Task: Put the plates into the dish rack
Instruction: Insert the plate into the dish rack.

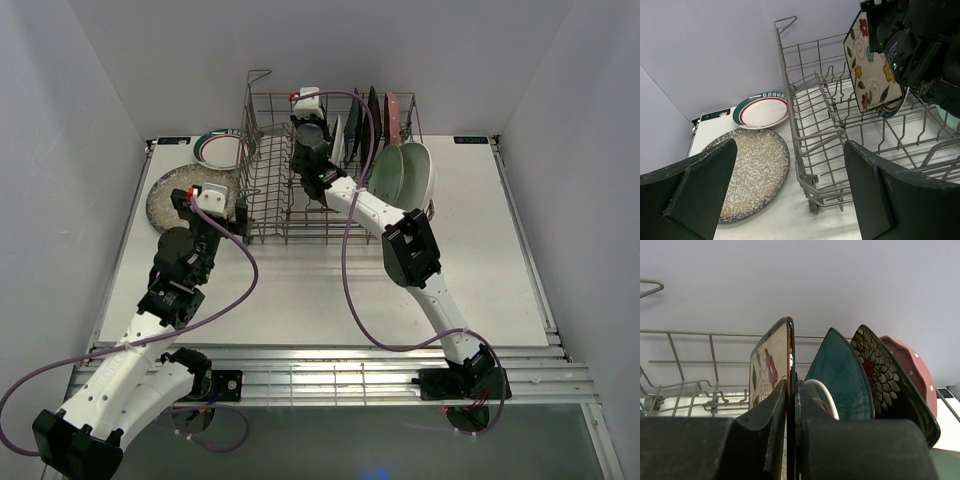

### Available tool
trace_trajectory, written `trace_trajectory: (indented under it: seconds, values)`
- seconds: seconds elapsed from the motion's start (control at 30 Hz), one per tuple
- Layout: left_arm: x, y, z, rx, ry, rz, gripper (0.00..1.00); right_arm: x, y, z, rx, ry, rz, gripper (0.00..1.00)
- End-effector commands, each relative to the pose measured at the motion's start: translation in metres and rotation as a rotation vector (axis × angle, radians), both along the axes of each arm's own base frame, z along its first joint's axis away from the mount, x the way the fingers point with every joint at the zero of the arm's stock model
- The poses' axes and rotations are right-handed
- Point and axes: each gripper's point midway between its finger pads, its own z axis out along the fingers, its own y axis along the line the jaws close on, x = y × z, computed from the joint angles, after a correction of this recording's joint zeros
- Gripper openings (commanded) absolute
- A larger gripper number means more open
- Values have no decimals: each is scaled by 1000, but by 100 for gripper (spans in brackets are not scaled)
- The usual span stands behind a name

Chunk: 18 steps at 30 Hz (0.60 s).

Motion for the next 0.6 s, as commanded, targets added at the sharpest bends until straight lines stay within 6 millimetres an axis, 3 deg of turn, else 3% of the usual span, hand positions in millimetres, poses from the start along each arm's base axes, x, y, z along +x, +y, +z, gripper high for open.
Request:
trace_trajectory:
  seconds: [0.0,0.07,0.27,0.47,0.57]
  values:
    - [0,-2,5,-5,5,-8,98,-10,-28,95,213,-242,-33,8]
    - [1,-3,3,-2,21,-13,98,-7,-28,92,216,-240,-33,8]
    - [3,-4,1,1,31,-13,98,-2,-32,86,230,-243,-26,27]
    - [3,-3,1,1,33,-7,98,0,-35,86,238,-252,-27,28]
    - [4,-3,1,0,32,-4,98,1,-36,90,249,-260,-19,34]
